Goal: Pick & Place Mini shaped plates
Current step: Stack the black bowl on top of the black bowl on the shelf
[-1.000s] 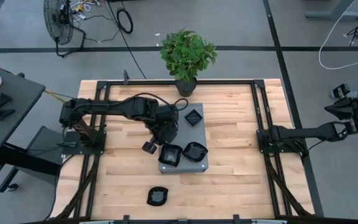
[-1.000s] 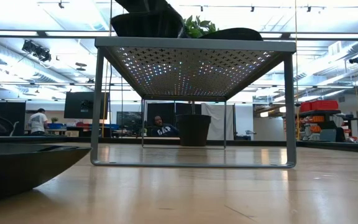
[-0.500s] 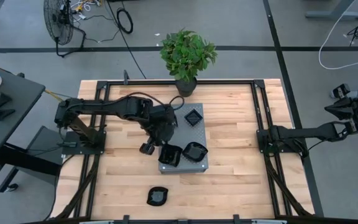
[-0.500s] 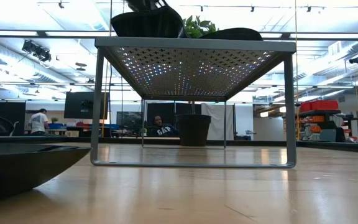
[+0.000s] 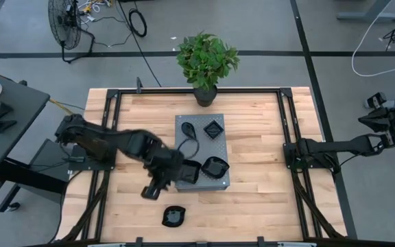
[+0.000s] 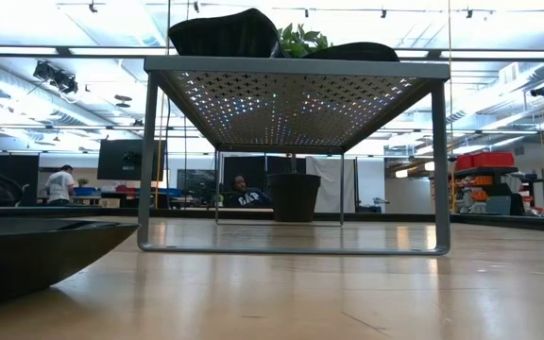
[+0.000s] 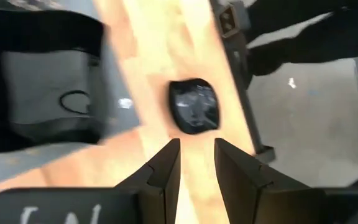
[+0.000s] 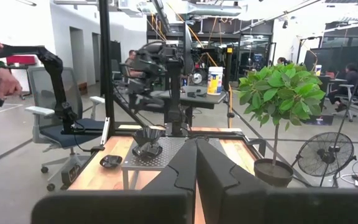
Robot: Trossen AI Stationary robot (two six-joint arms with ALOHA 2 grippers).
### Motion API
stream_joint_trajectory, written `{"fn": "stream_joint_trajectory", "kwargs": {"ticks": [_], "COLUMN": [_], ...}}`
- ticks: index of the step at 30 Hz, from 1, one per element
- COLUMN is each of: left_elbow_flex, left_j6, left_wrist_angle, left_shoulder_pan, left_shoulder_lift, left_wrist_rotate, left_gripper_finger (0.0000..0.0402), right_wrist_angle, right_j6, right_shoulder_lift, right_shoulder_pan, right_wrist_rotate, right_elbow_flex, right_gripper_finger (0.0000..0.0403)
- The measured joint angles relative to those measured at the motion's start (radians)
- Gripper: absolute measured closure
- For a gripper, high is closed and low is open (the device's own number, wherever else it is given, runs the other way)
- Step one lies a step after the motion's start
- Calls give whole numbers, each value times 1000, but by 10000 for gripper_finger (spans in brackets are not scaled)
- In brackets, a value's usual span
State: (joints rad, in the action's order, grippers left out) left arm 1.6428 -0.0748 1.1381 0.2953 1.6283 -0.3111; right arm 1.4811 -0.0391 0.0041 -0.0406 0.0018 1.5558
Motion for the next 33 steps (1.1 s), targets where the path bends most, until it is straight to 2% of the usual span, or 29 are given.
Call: {"fn": "stream_joint_trajectory", "kwargs": {"ticks": [5,14,21,27,33], "left_elbow_flex": [0,0,0,0,0], "left_j6": [-87,-296,-454,-687,-786], "left_wrist_angle": [-1,-16,-25,-26,-24], "left_shoulder_pan": [107,265,328,361,378], "left_shoulder_lift": [0,16,54,93,126], "left_wrist_rotate": [10,181,194,341,384], "left_gripper_finger": [298,298,298,298,298], "right_wrist_angle": [0,0,0,0,0], "right_j6": [0,0,0,0,0], "right_shoulder_lift": [0,0,0,0,0], "right_shoulder_pan": [0,0,0,0,0], "right_wrist_rotate": [0,0,0,0,0], "right_elbow_flex": [0,0,0,0,0], "right_gripper_finger": [387,387,387,387,387]}}
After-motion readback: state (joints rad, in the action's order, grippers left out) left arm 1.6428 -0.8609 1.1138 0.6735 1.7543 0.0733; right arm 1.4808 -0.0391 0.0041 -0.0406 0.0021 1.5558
